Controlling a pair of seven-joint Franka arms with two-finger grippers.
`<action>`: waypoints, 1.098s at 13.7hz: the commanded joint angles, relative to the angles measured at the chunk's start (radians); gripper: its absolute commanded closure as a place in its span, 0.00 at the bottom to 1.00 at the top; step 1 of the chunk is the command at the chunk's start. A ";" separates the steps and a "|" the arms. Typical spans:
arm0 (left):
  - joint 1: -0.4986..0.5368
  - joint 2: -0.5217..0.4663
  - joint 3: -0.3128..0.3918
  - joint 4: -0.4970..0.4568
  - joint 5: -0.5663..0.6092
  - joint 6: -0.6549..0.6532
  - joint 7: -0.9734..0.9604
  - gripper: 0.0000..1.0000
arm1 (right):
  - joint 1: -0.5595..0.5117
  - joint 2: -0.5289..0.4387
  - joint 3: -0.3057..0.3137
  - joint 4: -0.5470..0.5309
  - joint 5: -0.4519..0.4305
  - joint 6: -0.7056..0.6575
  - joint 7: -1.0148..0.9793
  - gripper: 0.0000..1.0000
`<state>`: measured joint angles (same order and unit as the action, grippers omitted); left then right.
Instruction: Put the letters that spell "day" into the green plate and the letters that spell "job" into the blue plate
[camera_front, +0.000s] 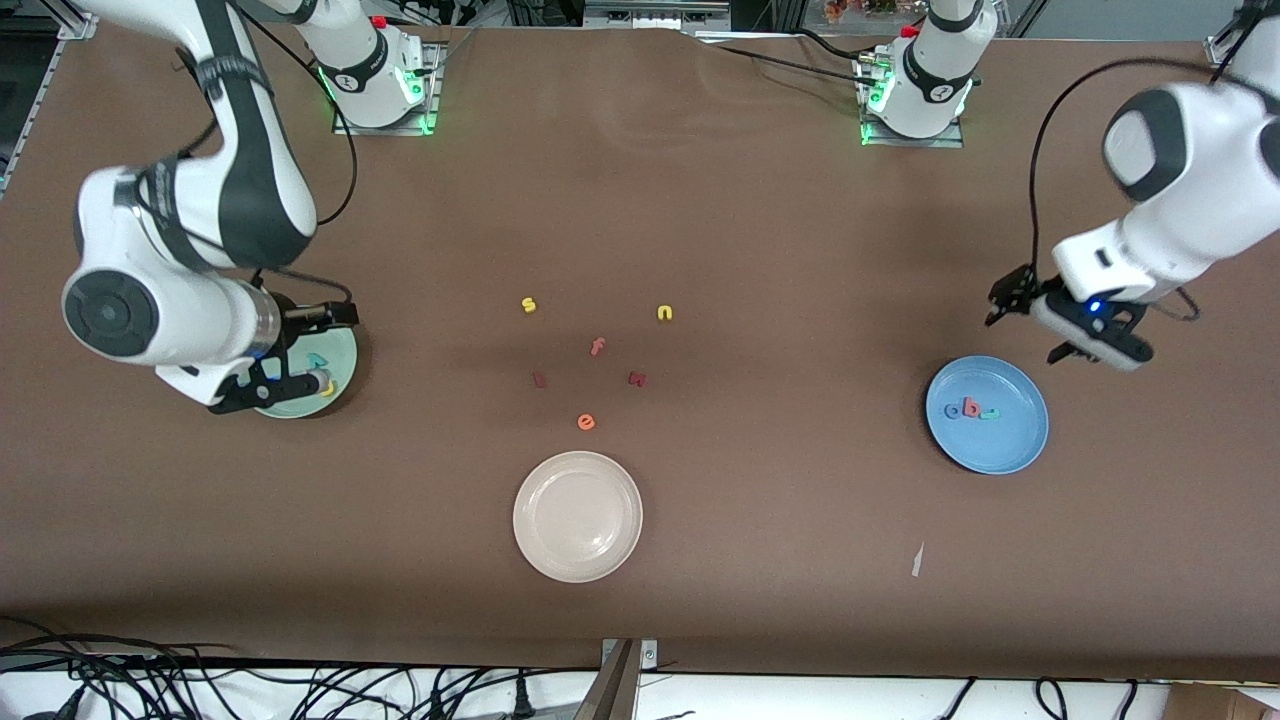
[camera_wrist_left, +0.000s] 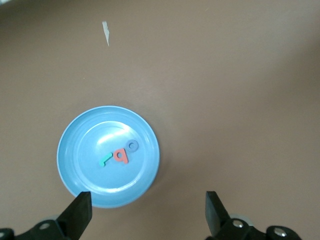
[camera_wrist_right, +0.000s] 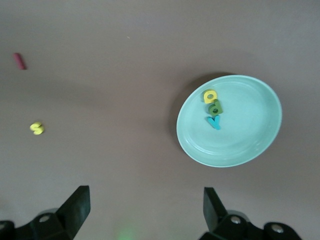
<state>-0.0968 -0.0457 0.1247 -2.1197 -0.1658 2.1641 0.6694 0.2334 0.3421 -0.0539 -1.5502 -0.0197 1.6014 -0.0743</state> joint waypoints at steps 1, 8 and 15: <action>0.025 -0.066 -0.065 0.059 0.142 -0.146 -0.152 0.00 | -0.068 -0.133 0.084 -0.031 -0.103 -0.026 0.001 0.00; 0.106 -0.092 -0.143 0.458 0.183 -0.768 -0.275 0.00 | -0.160 -0.282 0.081 -0.022 -0.030 -0.109 -0.001 0.00; 0.086 -0.013 -0.137 0.581 0.137 -0.828 -0.410 0.00 | -0.210 -0.304 0.051 -0.016 0.001 -0.126 0.008 0.00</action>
<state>0.0032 -0.1257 -0.0179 -1.6394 -0.0161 1.3684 0.2793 0.0416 0.0648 0.0035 -1.5546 -0.0431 1.4872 -0.0744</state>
